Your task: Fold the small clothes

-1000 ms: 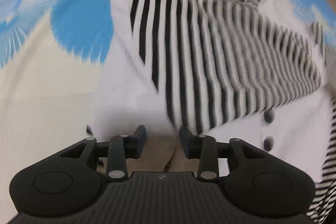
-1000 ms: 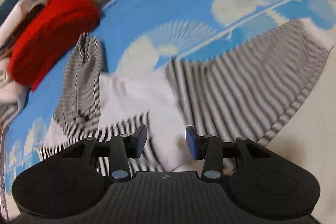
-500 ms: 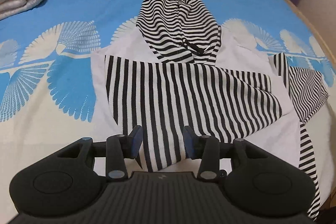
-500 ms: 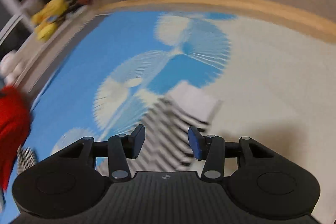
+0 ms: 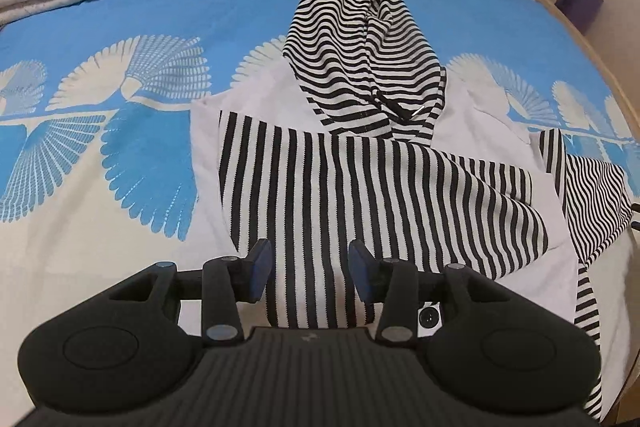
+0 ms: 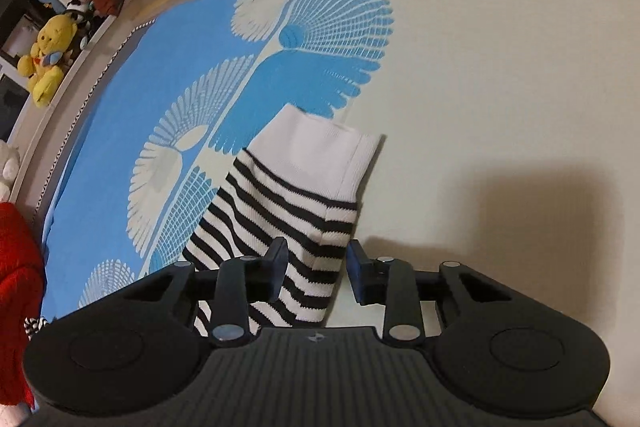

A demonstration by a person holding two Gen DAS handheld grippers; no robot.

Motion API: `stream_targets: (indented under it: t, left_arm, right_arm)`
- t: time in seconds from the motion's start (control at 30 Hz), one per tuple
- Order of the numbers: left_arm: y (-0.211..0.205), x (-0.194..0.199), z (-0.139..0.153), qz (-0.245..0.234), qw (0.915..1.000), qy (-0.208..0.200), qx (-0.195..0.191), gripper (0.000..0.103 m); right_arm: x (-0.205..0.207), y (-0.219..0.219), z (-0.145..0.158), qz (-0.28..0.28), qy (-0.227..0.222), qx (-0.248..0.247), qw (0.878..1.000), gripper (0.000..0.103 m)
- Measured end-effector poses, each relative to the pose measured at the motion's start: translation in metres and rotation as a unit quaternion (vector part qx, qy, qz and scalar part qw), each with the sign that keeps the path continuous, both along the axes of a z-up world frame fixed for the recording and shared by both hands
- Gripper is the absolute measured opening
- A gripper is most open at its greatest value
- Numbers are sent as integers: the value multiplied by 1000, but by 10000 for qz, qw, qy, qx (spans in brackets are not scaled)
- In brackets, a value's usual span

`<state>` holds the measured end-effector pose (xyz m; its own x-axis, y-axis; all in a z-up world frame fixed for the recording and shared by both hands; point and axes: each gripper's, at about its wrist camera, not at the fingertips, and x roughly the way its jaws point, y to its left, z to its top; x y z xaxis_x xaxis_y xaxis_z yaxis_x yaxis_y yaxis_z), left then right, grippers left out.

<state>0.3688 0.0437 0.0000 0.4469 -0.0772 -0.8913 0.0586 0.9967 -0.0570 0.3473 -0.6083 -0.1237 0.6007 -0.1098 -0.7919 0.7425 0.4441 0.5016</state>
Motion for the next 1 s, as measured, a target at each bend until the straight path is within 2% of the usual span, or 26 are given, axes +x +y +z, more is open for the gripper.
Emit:
stream_targets:
  t: [0.13,0.17,0.2,0.27,0.4,0.43,0.53,0.6,0.63,0.7,0.73,0.8,0.87,0.9,0.93,0.97,1.0]
  left_arm:
    - [1,0,-1,-1,10000,1,2,47]
    - [1,-1,-1,5,10000,-3,1,47]
    - [2,-1,-1,14,10000,-8,-3,47]
    - [4,0,0,36,10000,-21,-20,47]
    - [8,0,4,92,9999,-54,-52,47]
    - [9,0,4,99,9999,-60,-52,47]
    - [13,-1,5,115,9999,-77,-29,47]
    - [19,-1,7,181,9998,-96,-17,47]
    - [24,-2,9,247,9996,-114,-28,47]
    - [34,-2,15,376,9991,-181,-94,47]
    - [40,-2,18,457,9986,-218,-130,47]
    - [52,0,25,646,9973,-282,-215,47]
    - [66,2,31,859,9952,-331,-341,47]
    - [74,4,34,971,9938,-343,-406,47]
    - [80,4,36,1064,9926,-351,-458,47]
    - [87,5,39,1163,9912,-361,-521,47]
    - [93,6,41,1231,9900,-367,-577,46]
  right_arm:
    - [5,4,-10,46,132,-52,9999,33]
    - [6,5,-9,64,139,-96,9998,29]
    - [7,6,-7,69,162,-163,9997,3]
    - [6,9,-1,-53,84,-281,9996,4]
    - [6,20,26,-130,-479,-649,9967,4]
    - [6,21,27,-177,-446,-630,9969,4]
    - [5,19,16,-470,333,-462,9973,4]
    - [0,20,15,-729,544,-479,9947,4]
    - [1,25,23,-766,491,-676,9936,4]
    - [14,53,59,-442,89,-1469,9881,3]
    - [21,72,76,-169,-198,-1849,9824,3]
    - [32,131,120,651,-1055,-2517,9598,3]
    - [29,200,160,1548,-2070,-2634,9294,4]
    - [24,239,177,2036,-2480,-2473,9143,4]
    - [18,267,188,2378,-2706,-2171,9072,4]
    - [15,295,195,2791,-2847,-1665,9018,4]
    - [13,327,198,3409,-2886,-943,8897,8]
